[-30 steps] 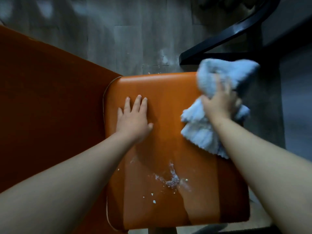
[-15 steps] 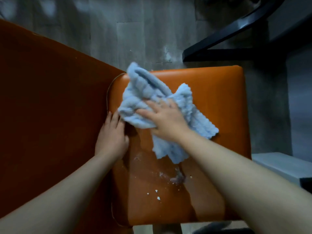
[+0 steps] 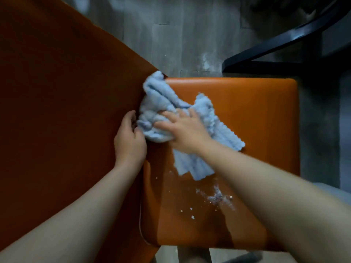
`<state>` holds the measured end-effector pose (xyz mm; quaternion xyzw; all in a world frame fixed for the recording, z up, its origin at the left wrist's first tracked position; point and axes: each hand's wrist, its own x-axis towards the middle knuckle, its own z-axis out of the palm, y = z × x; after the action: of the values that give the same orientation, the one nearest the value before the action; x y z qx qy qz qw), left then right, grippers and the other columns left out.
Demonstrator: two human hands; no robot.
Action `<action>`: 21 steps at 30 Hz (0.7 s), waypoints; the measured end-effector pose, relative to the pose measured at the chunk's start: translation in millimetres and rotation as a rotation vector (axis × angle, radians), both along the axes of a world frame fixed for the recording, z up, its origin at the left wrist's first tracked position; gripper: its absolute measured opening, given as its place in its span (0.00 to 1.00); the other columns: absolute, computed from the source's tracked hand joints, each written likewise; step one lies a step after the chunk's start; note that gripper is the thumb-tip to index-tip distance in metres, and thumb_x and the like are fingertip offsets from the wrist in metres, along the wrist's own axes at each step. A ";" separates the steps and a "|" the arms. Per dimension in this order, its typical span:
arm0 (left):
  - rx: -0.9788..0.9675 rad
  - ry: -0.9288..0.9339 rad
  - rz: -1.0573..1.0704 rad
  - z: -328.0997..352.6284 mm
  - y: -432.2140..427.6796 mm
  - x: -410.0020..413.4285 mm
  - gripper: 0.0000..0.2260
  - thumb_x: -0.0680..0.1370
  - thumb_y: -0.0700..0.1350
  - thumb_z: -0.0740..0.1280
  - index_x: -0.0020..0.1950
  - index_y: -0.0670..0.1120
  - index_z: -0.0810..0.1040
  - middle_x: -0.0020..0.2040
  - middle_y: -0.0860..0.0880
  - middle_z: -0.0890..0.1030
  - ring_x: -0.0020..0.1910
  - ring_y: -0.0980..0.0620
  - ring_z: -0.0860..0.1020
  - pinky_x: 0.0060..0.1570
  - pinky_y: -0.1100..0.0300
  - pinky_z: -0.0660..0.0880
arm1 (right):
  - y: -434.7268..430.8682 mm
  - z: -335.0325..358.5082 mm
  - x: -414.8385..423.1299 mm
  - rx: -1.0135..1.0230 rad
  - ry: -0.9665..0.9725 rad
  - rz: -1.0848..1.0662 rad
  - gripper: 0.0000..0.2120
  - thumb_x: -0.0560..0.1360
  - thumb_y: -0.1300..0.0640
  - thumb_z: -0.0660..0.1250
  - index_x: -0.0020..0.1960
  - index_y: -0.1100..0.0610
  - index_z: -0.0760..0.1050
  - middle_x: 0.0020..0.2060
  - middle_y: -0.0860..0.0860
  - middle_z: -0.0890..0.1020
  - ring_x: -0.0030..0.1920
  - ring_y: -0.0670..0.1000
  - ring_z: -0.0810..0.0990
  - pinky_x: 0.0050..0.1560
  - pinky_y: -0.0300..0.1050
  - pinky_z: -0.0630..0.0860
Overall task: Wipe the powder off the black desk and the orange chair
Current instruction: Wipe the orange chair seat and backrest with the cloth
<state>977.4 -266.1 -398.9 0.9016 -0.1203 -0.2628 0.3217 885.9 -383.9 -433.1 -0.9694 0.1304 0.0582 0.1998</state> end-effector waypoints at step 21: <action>-0.058 0.188 -0.131 11.8 29.4 -6.1 0.24 0.75 0.30 0.56 0.69 0.45 0.69 0.61 0.51 0.74 0.66 0.50 0.71 0.59 0.67 0.63 | 77.0 28.7 -3.6 -0.001 0.344 -0.082 0.25 0.75 0.55 0.61 0.70 0.40 0.63 0.75 0.47 0.55 0.70 0.60 0.56 0.61 0.60 0.61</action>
<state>971.2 -236.7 -387.2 0.8535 -0.1557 -0.3631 0.3397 882.3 -306.9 -404.4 -0.9391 0.2019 0.2151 0.1762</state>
